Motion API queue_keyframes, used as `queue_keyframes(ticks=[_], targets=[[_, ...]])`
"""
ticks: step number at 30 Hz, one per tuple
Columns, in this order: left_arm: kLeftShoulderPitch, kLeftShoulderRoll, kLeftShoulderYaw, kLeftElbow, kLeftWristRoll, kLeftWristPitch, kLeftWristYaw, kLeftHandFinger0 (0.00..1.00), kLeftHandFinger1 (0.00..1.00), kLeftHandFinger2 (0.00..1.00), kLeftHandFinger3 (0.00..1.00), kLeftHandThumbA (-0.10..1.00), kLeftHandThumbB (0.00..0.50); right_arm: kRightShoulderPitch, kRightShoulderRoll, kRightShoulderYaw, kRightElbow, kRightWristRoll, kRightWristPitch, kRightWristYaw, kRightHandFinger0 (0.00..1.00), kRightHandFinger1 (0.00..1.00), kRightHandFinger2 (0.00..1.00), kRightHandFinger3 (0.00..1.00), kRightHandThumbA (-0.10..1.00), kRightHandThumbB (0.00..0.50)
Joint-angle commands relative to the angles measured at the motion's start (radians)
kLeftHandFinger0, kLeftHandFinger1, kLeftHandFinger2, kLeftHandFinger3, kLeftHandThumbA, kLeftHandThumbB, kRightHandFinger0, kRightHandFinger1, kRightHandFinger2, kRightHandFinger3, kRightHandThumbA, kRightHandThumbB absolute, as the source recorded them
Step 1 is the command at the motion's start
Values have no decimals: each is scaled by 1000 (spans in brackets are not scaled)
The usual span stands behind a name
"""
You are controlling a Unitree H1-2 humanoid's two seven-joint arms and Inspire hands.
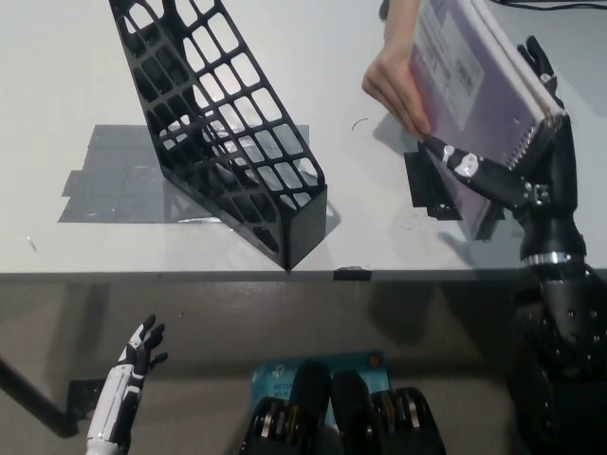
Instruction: A person hands a notebook to the robot and the robot grabs it with its right hand and places it in the magazine stand kept in the centre of the desk infront of it.
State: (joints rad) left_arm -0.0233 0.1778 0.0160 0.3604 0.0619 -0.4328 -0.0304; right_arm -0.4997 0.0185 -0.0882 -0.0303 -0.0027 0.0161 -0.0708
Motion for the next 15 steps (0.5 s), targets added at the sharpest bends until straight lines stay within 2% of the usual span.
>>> queue_keyframes(ticks=[1,6,13,15], targets=[[-16,20,6,-12,2,-37,16,927,1000,1000,1000,1000,500,-78,2,-12,18,64,5,13,1000,1000,1000,1000,1000,235],[-15,21,5,-12,1,-37,13,931,1000,1000,1000,1000,500,-103,0,-21,39,82,7,16,1000,1000,1000,1000,1000,230],[-25,22,7,-10,3,-37,13,936,1000,1000,1000,1000,500,-131,-3,-19,79,72,18,8,1000,1000,1000,1000,1000,281],[-24,23,7,-11,4,-37,14,933,1000,1000,1000,1000,500,-137,-2,-22,103,65,6,0,1000,1000,1000,1000,1000,266]])
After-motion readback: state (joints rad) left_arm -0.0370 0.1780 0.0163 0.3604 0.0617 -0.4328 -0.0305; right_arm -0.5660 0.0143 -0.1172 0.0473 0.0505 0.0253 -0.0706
